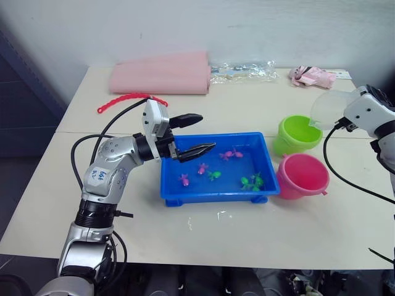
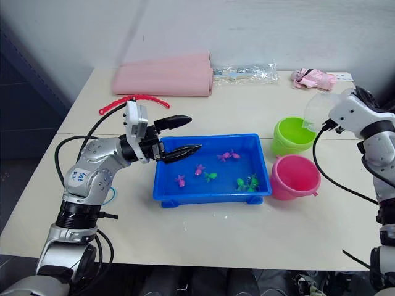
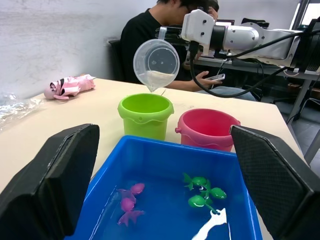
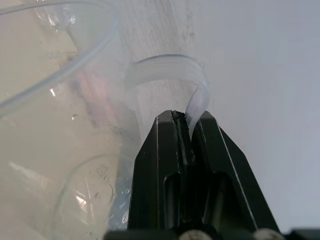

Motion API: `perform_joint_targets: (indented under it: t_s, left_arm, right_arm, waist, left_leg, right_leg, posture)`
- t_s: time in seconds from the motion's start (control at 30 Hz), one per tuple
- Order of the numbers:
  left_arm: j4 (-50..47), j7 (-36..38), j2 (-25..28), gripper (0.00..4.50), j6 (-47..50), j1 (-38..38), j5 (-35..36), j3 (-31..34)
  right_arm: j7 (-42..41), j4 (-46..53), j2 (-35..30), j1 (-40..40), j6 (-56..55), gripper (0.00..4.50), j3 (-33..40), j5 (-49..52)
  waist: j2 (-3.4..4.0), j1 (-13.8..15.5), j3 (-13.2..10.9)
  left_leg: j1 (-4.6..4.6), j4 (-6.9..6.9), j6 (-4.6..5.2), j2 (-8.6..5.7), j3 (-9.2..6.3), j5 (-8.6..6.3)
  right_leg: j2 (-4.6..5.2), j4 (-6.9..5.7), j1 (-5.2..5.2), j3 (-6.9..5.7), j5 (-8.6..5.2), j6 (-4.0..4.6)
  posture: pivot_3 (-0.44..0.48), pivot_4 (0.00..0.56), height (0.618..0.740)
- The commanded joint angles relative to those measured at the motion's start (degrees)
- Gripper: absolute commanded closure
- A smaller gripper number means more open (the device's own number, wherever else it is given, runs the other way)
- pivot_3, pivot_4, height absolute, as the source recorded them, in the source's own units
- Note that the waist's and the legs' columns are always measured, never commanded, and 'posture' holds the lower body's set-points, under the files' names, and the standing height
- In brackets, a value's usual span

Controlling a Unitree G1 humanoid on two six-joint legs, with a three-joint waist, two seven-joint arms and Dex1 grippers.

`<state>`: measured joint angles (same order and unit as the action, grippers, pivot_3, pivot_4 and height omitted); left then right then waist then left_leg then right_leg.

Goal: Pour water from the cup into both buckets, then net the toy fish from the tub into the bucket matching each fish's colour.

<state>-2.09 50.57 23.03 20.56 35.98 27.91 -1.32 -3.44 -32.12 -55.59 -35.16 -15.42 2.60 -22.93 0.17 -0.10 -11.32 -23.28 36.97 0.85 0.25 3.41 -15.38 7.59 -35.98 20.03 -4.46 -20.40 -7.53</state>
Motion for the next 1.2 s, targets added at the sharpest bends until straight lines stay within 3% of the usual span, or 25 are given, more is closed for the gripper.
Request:
perform_joint_targets:
  t_s: [0.03, 0.97, 1.2]
  left_arm:
    - [-3.12, -0.26, -0.22, 0.00, -0.09, -0.28, 0.38, 0.14]
    - [-2.98, 0.97, -0.51, 0.00, -2.85, -3.56, -2.68, -2.04]
    - [-2.82, 1.81, 0.26, 0.00, -2.56, -4.42, -2.08, -1.28]
  right_arm:
    - [1.95, 0.18, -2.35, -1.79, -2.37, 4.41, 0.24, -1.83]
    - [15.21, -2.86, -6.86, -4.33, -7.81, 4.41, -8.76, -19.70]
    - [14.04, -4.45, -5.30, -2.33, -9.98, 4.41, -4.59, -12.40]
  waist:
    - [0.00, 0.00, 0.00]
    - [0.00, -0.07, 0.00]
    - [0.00, -0.03, 0.00]
  left_leg:
    - [0.00, -0.01, 0.00, 0.00, 0.00, 0.00]
    - [0.00, 0.05, 0.00, 0.01, 0.02, 0.00]
    - [0.00, 0.05, 0.00, 0.00, 0.02, 0.00]
  right_leg:
    - [0.00, 0.00, 0.00, 0.00, 0.00, 0.00]
    - [-0.01, -0.01, 0.01, 0.03, 0.00, 0.00]
    - [0.00, -0.02, 0.01, 0.03, 0.00, 0.00]
  posture:
    - [0.000, 0.150, 0.740]
    - [0.000, 0.150, 0.740]
    - [0.000, 0.150, 0.740]
